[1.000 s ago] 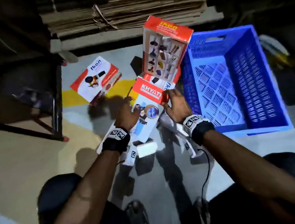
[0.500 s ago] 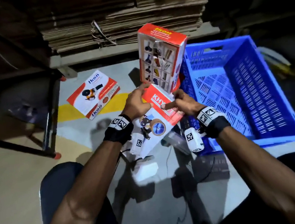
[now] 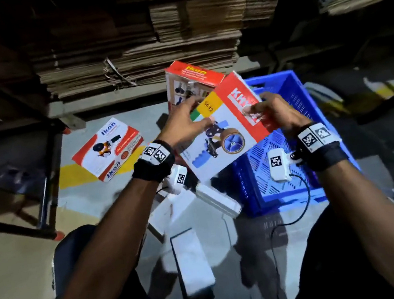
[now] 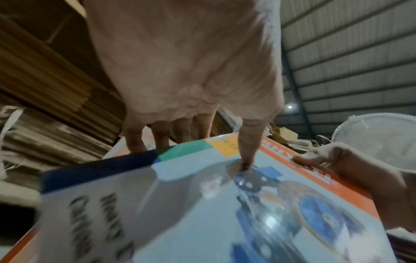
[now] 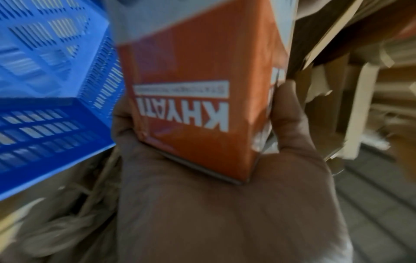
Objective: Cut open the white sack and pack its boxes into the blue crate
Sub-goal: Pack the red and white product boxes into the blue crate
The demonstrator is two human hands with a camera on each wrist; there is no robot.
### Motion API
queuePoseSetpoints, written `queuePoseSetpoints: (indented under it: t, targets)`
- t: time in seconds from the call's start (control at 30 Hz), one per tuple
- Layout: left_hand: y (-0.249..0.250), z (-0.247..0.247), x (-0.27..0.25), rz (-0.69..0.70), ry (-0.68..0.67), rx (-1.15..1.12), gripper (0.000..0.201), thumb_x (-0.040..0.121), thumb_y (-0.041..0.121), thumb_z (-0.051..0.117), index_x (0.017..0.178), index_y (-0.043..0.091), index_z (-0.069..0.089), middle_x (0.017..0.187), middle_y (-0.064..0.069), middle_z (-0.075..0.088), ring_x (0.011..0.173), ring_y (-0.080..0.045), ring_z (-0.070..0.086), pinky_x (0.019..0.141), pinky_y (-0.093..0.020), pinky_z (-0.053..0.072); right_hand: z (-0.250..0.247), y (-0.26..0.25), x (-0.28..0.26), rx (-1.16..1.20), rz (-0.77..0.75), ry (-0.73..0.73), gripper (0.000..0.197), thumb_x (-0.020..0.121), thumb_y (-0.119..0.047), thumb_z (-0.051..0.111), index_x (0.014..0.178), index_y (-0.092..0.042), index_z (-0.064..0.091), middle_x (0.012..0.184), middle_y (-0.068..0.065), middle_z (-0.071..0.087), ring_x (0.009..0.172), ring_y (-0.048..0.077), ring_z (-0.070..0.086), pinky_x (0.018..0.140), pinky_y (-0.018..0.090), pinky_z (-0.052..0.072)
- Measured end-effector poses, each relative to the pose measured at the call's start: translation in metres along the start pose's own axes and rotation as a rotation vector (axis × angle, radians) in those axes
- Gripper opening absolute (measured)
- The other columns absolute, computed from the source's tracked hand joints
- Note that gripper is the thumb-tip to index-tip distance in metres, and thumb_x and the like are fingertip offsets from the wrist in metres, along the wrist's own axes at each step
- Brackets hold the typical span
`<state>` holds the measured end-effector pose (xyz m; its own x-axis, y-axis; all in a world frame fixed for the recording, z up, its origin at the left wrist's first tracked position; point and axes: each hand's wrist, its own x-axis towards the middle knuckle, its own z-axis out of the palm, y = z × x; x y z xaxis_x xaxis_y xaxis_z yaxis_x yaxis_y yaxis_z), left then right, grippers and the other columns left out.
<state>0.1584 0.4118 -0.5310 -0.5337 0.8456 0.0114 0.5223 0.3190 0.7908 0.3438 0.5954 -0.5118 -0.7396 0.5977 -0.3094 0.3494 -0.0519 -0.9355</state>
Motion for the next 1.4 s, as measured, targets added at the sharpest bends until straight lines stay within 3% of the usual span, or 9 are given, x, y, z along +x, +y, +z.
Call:
queuePoseSetpoints:
  t: [0.2, 0.33, 0.47, 0.63, 0.83, 0.93, 1.07, 1.2, 1.4]
  targets:
    - [0.011, 0.01, 0.016, -0.15, 0.192, 0.391, 0.083, 0.08, 0.083, 0.051, 0.15, 0.041, 0.036, 0.152, -0.006, 0.046, 0.138, -0.034, 0.039, 0.11, -0.055, 0.032, -0.002, 0.002, -0.008, 0.275, -0.004, 0.154, 0.039, 0.075, -0.022, 0.073, 0.109, -0.005, 0.064, 0.085, 0.005, 0.075, 0.07, 0.021, 0.073, 0.063, 0.037, 0.058]
    - [-0.004, 0.002, 0.017, -0.223, 0.327, 0.136, 0.086, 0.084, 0.069, 0.063, 0.152, 0.024, 0.035, 0.151, -0.014, 0.038, 0.139, -0.036, 0.039, 0.114, -0.05, 0.037, 0.0, -0.003, -0.017, 0.305, 0.005, 0.116, 0.01, 0.091, -0.024, 0.061, 0.091, -0.016, 0.067, 0.078, -0.001, 0.076, 0.067, 0.018, 0.073, 0.055, 0.03, 0.057]
    - [-0.02, -0.01, 0.01, -0.317, 0.327, -0.166, 0.09, 0.072, 0.077, 0.069, 0.139, 0.022, 0.045, 0.134, -0.005, 0.063, 0.122, -0.023, 0.061, 0.107, -0.044, 0.049, 0.001, -0.002, -0.022, 0.381, 0.055, 0.076, 0.032, 0.09, -0.034, 0.06, 0.111, -0.013, 0.071, 0.101, 0.007, 0.077, 0.087, 0.025, 0.075, 0.071, 0.037, 0.059]
    - [-0.005, -0.017, -0.001, -0.241, 0.084, -0.52, 0.052, 0.096, 0.044, 0.066, 0.137, 0.014, 0.054, 0.126, 0.0, 0.071, 0.103, -0.012, 0.074, 0.092, -0.035, 0.058, -0.004, 0.0, -0.027, 0.43, 0.081, 0.079, 0.053, 0.084, -0.045, 0.063, 0.126, -0.012, 0.066, 0.117, 0.014, 0.073, 0.099, 0.033, 0.069, 0.081, 0.04, 0.05]
    - [0.007, -0.019, -0.002, -0.147, 0.082, -0.628, 0.04, 0.105, 0.029, 0.055, 0.142, 0.014, 0.051, 0.126, -0.001, 0.072, 0.106, -0.019, 0.074, 0.086, -0.035, 0.06, -0.017, 0.002, -0.025, 0.395, 0.031, 0.118, 0.065, 0.078, -0.048, 0.07, 0.129, -0.009, 0.062, 0.121, 0.011, 0.071, 0.11, 0.033, 0.068, 0.096, 0.06, 0.05]
    - [0.005, -0.021, 0.0, -0.121, 0.072, -0.622, 0.041, 0.102, 0.028, 0.058, 0.141, 0.017, 0.052, 0.122, -0.002, 0.074, 0.104, -0.027, 0.074, 0.088, -0.046, 0.06, -0.025, 0.003, -0.024, 0.308, -0.004, 0.16, 0.069, 0.073, -0.062, 0.07, 0.128, -0.021, 0.063, 0.117, 0.004, 0.071, 0.102, 0.026, 0.067, 0.089, 0.049, 0.051]
    - [0.006, -0.028, 0.004, -0.089, 0.063, -0.543, 0.05, 0.096, 0.032, 0.062, 0.144, 0.026, 0.052, 0.123, 0.0, 0.074, 0.105, -0.029, 0.074, 0.089, -0.05, 0.059, -0.043, 0.002, -0.024, 0.188, -0.033, 0.127, 0.056, 0.071, -0.049, 0.079, 0.123, -0.048, 0.059, 0.116, 0.004, 0.07, 0.096, 0.024, 0.069, 0.078, 0.042, 0.055]
    - [0.008, -0.034, 0.017, -0.05, 0.117, -0.451, 0.05, 0.095, 0.039, 0.064, 0.143, 0.03, 0.054, 0.127, -0.001, 0.072, 0.109, -0.027, 0.072, 0.093, -0.051, 0.059, -0.052, -0.002, -0.036, -0.023, -0.071, 0.026, 0.037, 0.074, -0.044, 0.076, 0.106, -0.025, 0.074, 0.098, 0.009, 0.076, 0.089, 0.026, 0.069, 0.087, 0.046, 0.052]
    - [0.011, -0.009, 0.023, -0.095, 0.383, -0.257, 0.039, 0.096, 0.032, 0.06, 0.134, 0.025, 0.059, 0.122, 0.004, 0.065, 0.111, -0.018, 0.064, 0.091, -0.025, 0.054, -0.08, 0.002, -0.019, 0.139, -0.107, 0.52, 0.054, 0.063, -0.05, 0.08, 0.097, -0.009, 0.072, 0.096, 0.015, 0.075, 0.083, 0.027, 0.07, 0.077, 0.04, 0.054]
